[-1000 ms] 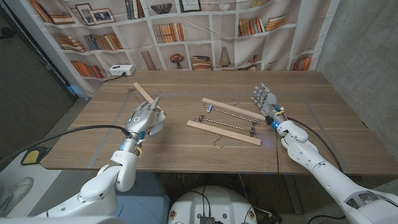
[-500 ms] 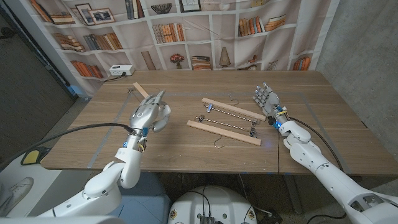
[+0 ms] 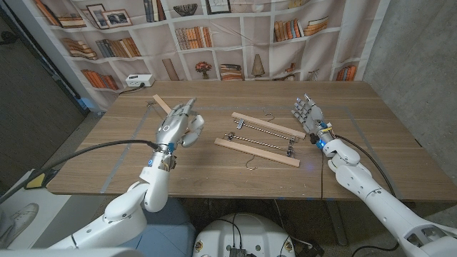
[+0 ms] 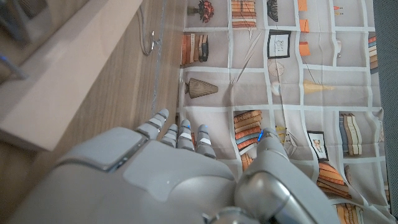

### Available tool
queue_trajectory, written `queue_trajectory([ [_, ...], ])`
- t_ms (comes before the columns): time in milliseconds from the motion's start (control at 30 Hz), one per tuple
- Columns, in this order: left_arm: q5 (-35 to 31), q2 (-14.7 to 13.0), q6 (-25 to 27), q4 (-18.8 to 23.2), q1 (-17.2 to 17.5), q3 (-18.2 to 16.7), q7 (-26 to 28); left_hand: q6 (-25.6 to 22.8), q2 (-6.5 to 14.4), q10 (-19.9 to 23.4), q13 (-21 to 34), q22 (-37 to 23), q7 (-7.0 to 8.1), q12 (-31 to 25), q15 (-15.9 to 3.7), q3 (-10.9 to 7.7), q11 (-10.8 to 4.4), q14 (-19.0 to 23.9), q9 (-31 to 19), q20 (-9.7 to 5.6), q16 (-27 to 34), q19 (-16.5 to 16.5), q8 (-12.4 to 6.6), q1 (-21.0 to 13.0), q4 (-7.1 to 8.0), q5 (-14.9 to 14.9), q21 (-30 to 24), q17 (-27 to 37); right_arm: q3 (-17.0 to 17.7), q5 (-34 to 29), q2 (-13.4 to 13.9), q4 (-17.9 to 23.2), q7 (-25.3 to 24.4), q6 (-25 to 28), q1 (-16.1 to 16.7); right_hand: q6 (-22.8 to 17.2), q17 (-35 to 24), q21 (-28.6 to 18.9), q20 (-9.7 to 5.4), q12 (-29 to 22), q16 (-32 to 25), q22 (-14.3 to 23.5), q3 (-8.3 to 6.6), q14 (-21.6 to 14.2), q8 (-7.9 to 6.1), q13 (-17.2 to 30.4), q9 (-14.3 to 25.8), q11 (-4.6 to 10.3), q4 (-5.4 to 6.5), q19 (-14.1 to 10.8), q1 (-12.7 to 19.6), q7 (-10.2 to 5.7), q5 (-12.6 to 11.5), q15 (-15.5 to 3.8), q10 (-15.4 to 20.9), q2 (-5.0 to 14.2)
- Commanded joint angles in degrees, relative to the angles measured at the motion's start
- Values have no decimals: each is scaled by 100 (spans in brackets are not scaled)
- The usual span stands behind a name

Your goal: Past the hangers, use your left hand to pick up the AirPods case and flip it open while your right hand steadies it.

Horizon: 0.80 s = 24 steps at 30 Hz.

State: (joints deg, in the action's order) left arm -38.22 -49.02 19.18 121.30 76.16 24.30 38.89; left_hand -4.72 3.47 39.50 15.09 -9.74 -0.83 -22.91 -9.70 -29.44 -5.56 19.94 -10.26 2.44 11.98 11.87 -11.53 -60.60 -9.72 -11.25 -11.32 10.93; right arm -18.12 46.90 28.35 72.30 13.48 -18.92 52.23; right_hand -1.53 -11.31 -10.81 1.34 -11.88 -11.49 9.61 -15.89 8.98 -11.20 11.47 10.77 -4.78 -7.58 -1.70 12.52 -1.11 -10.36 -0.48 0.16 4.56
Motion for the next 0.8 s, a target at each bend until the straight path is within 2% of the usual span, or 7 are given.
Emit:
queue_trajectory([
  [33, 245, 312, -835, -299, -310, 114, 168, -45, 86, 752, 924, -11, -4, -52, -42, 49, -701, 41, -27, -3, 27, 60, -32, -37, -10, -27, -4, 6, 66, 52, 78, 96, 89, -72, 102, -16, -14, 7, 26, -8, -4, 8, -6, 37, -8, 2, 26, 12, 22, -11, 17, -48, 17, -26, -22, 61],
  [233, 506, 490, -1241, -470, -491, 141, 135, -57, 87, 753, 934, -11, 1, -50, -46, 78, -698, 38, -27, -20, 28, 51, -30, -32, 1, -25, 4, 7, 99, 93, 93, 98, 176, -128, 118, -16, -13, 7, 32, -6, -4, 8, -6, 36, -7, 2, 26, 16, 20, -8, 18, -46, 16, -22, -26, 63],
  [300, 846, 620, -1583, -586, -570, 123, 129, -59, 88, 753, 937, -11, -1, -49, -46, 85, -698, 35, -27, -27, 28, 51, -29, -32, 3, -24, 4, 8, 116, 114, 95, 120, 213, -162, 130, -16, -13, 8, 40, -6, -6, 8, -6, 32, -7, 2, 26, 18, 20, -6, 18, -49, 16, -22, -25, 63],
  [500, 1439, 896, -2176, -836, -722, 109, 11, -51, 104, 738, 950, -12, -10, -37, -56, 109, -695, -11, -28, -49, 11, 39, -17, -57, 0, -28, 13, 8, 141, 139, 121, 190, 278, -209, 156, -15, -13, 18, 51, -9, 5, 8, -5, 60, -7, 2, 26, 2, 20, 25, 18, -43, 16, -10, -20, 64],
  [600, 1183, 957, -2089, -862, -801, 198, 14, -11, 120, 684, 963, -12, -27, -8, -15, 136, -693, -116, -28, -104, -24, -32, 5, -84, -1, -33, 42, 10, 152, 141, 151, 247, 301, -222, 179, -14, -14, 22, 52, -12, 6, 9, -5, 64, -6, 2, 26, 1, 20, 40, 17, -46, 15, 0, -11, 64],
  [800, 1114, 1098, -2235, -984, -914, 297, 15, 12, 128, 635, 972, -12, -28, 21, -12, 161, -693, -184, -29, -147, -43, -62, 17, -108, -4, -38, 49, 8, 207, 169, 223, 405, 314, -252, 249, -16, -13, 22, 56, -13, 10, 9, -4, 76, -7, 2, 26, -3, 19, 47, 18, -47, 15, 0, -8, 64],
])
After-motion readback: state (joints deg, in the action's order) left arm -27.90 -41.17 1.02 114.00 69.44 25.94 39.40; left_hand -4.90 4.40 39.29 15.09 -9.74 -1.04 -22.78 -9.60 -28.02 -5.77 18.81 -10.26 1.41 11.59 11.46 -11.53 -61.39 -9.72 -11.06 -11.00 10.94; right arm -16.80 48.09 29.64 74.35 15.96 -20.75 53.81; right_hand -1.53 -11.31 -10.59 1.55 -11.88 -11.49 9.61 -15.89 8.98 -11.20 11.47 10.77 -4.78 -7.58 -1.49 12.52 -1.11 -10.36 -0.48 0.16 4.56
